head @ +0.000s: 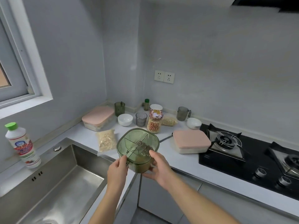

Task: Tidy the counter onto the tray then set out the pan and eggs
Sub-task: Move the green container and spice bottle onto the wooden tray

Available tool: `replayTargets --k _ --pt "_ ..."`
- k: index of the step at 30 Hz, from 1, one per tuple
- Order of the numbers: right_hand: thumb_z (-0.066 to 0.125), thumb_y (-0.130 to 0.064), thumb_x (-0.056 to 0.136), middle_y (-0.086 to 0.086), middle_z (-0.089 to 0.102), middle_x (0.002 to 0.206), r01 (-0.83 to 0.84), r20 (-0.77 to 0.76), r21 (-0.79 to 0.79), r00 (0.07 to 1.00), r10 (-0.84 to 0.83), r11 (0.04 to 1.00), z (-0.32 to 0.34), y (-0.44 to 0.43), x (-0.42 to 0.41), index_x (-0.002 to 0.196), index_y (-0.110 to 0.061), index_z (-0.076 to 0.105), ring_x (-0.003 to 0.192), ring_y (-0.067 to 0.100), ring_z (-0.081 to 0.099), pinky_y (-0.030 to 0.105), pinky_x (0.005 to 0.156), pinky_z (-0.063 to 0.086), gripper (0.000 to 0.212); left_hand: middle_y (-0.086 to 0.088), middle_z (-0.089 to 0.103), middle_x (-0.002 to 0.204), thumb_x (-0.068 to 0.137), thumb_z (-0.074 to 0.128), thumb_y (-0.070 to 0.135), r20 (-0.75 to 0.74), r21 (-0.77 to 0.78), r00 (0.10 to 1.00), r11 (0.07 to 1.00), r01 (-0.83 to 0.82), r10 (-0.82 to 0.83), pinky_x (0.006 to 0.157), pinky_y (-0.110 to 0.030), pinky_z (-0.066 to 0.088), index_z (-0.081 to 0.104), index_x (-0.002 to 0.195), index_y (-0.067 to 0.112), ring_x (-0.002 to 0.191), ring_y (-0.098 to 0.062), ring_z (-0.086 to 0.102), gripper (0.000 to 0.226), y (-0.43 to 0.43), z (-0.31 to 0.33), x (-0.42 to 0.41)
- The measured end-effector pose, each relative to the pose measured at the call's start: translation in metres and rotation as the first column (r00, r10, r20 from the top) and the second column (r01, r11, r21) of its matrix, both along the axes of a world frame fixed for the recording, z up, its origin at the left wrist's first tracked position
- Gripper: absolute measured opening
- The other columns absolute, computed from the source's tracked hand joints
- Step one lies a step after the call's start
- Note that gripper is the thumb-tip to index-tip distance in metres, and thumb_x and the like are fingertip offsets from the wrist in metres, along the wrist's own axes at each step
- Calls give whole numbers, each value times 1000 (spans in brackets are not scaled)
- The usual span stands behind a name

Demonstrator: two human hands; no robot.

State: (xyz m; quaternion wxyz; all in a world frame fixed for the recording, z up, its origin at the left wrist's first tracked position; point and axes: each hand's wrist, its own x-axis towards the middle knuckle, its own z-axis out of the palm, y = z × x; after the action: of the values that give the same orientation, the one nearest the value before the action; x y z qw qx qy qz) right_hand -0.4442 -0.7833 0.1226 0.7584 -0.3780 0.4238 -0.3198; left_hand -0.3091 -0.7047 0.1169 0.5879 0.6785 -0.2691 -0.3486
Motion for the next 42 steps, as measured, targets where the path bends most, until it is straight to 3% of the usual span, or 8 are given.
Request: replayTargets --k 3,8,14,19,28,32,36,42 --pt "63 -36 90 13 62 115 18 -23 3 1000 -18 1000 4 -48 25 123 -18 50 103 33 65 59 91 50 40 -3 40 60 84 44 49 2 22 1000 1000 -1 1 63 -34 29 43 67 12 60 -18 39 40 -52 2 27" --pt "69 -46 79 8 61 121 -29 -89 -48 996 25 998 9 -103 53 129 -23 48 105 28 64 40 75 57 59 -3 41 61 93 43 44 -6 -19 1000 1000 -13 13 60 -34 27 43 67 11 60 -18 36 42 -108 9 60" --pt "62 -41 90 4 62 113 -58 -137 -65 989 48 996 21 -154 80 129 -23 48 102 25 64 41 82 57 45 -11 39 65 97 42 36 38 -66 997 996 -60 63 56 -32 20 43 70 9 62 -19 33 38 -154 21 87" --pt "51 -40 97 0 62 96 -45 -213 -181 977 5 983 47 -219 97 116 -18 58 86 20 63 36 69 55 30 -9 36 66 94 44 43 -34 -82 994 991 -106 104 58 -31 22 37 71 13 68 -18 38 38 -201 31 120" --pt "56 -16 89 3 62 99 -99 -629 -456 739 -242 884 53 -411 111 117 -18 57 97 24 65 41 83 58 27 2 43 54 82 43 54 -2 -32 979 978 -205 205 62 -34 28 35 61 20 70 -20 57 41 -307 27 162" --pt "55 -12 88 5 58 109 -221 -735 -452 641 -221 864 29 -492 135 118 -15 57 91 21 59 37 79 57 30 8 47 47 74 46 59 -37 3 968 969 -247 247 66 -34 34 43 54 21 67 -17 58 42 -359 18 175" --pt "62 -18 89 4 58 112 -420 -810 -463 557 -181 781 1 -556 159 125 -14 52 86 18 50 26 60 43 37 10 41 43 91 51 45 -32 -13 960 960 -280 279 60 -33 30 41 62 15 57 -9 54 43 -405 9 181" --pt "73 -14 78 4 54 119 -514 -830 -435 547 -108 739 -44 -625 190 131 -14 45 98 21 52 31 83 45 61 2 38 52 94 47 44 40 -23 954 955 -295 296 59 -34 26 39 65 12 39 2 43 44 -448 0 182"
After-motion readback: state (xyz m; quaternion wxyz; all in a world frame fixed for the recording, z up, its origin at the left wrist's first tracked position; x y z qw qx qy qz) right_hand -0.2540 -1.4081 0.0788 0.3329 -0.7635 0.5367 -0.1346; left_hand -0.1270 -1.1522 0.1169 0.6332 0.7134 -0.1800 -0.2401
